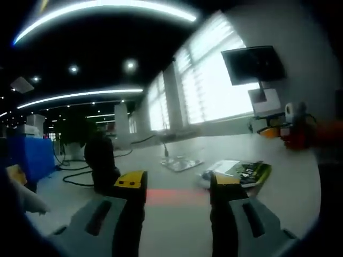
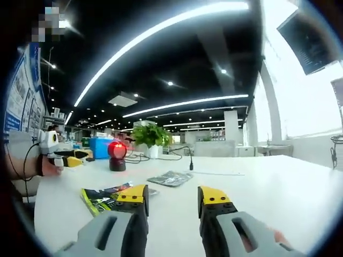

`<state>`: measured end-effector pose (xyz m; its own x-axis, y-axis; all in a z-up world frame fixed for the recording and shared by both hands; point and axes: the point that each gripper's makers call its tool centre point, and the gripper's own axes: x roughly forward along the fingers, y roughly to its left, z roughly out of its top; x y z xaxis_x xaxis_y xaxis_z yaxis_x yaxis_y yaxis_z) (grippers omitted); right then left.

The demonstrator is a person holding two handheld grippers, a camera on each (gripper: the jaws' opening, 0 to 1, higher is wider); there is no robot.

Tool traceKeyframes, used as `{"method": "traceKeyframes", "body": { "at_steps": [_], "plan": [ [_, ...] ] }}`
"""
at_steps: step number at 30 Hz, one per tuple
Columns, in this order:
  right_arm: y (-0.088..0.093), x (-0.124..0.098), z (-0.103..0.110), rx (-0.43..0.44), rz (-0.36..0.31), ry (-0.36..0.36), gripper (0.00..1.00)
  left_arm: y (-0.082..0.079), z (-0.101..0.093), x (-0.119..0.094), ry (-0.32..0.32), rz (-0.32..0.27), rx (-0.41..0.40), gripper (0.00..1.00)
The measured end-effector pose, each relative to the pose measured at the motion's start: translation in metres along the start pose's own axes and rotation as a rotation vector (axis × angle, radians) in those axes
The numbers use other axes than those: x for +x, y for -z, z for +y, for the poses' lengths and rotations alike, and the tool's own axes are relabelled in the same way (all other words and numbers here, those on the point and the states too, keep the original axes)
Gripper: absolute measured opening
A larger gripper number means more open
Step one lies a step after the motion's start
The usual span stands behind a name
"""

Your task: Clip sheet goods on table flip sheet goods clip sheet goods scan sheet goods put sheet goods back to table

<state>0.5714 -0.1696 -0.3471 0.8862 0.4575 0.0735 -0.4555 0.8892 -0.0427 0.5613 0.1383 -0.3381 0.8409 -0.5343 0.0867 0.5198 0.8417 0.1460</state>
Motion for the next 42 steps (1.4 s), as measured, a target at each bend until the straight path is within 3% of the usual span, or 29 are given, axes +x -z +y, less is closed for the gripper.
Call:
{"method": "traceKeyframes", "body": {
  "at_steps": [7, 12, 16, 20, 31, 35, 42],
  "plan": [
    [-0.006, -0.002, 0.003, 0.008, -0.013, 0.014, 0.31, 0.009, -0.001, 0.001, 0.002, 0.036, 0.048, 0.54],
    [-0.005, -0.002, 0.006, 0.005, -0.004, 0.013, 0.31, 0.007, 0.001, 0.001, -0.004, 0.022, 0.024, 0.53],
    [-0.006, -0.003, 0.007, 0.008, -0.005, 0.011, 0.31, 0.003, 0.003, -0.001, -0.018, 0.012, 0.046, 0.44],
    [-0.008, -0.003, 0.007, 0.024, -0.013, 0.011, 0.31, -0.003, 0.005, -0.002, -0.025, -0.023, 0.008, 0.41],
    [-0.007, -0.003, 0.014, 0.026, 0.002, -0.010, 0.31, -0.002, 0.000, -0.003, -0.007, -0.016, -0.012, 0.47],
    [-0.005, -0.001, 0.018, 0.024, 0.021, -0.039, 0.36, 0.000, 0.000, -0.002, -0.006, -0.009, -0.019, 0.48],
    [-0.010, 0.001, 0.036, 0.031, 0.011, -0.061, 0.35, 0.001, -0.001, -0.002, -0.009, 0.001, -0.009, 0.48]
  ]
}}
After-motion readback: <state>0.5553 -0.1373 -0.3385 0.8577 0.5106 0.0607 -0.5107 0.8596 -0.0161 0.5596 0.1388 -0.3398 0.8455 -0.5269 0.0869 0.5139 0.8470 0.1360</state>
